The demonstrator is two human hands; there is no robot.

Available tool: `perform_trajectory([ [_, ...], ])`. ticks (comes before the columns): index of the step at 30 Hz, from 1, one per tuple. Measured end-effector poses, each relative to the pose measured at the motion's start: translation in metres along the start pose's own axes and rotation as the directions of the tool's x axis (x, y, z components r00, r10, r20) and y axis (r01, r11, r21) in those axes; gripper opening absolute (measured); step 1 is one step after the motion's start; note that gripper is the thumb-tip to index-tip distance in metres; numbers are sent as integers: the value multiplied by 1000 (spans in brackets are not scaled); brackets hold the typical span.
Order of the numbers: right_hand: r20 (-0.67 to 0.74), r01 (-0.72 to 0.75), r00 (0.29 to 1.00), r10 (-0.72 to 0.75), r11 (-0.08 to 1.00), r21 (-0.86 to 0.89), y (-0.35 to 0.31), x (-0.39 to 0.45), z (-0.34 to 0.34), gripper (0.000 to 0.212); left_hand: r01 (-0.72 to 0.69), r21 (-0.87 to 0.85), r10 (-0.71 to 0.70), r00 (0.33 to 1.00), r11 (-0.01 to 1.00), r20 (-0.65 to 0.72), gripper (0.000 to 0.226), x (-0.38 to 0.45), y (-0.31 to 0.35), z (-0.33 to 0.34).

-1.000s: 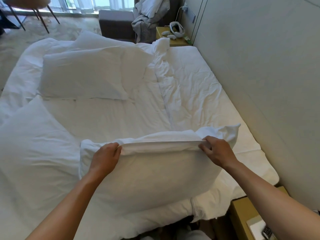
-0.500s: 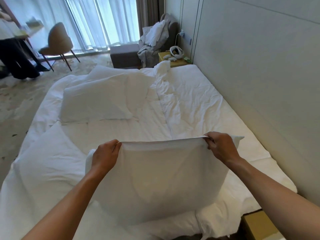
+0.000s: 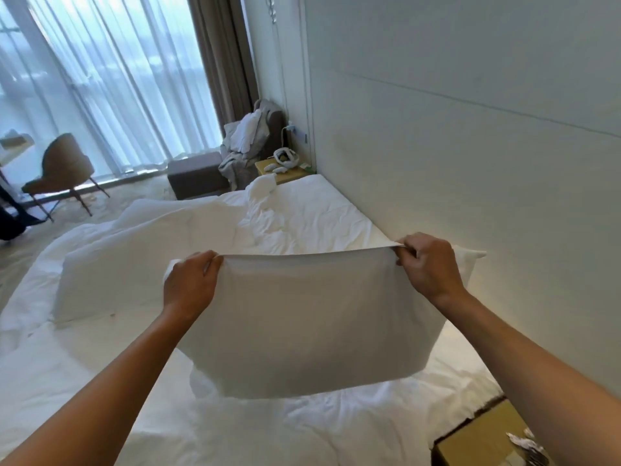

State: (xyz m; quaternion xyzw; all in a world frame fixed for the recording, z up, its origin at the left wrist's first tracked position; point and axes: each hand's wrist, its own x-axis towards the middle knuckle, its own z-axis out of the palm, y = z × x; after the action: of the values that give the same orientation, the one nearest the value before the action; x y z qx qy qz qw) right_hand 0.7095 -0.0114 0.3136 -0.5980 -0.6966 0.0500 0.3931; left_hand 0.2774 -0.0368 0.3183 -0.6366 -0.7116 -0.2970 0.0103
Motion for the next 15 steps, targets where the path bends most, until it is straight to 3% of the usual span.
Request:
perform_trajectory([
  [15, -253, -233, 947, 200, 966, -109, 171, -21, -182, 18, -170, -142, 190, 971, 975, 144, 33, 36, 258, 115],
])
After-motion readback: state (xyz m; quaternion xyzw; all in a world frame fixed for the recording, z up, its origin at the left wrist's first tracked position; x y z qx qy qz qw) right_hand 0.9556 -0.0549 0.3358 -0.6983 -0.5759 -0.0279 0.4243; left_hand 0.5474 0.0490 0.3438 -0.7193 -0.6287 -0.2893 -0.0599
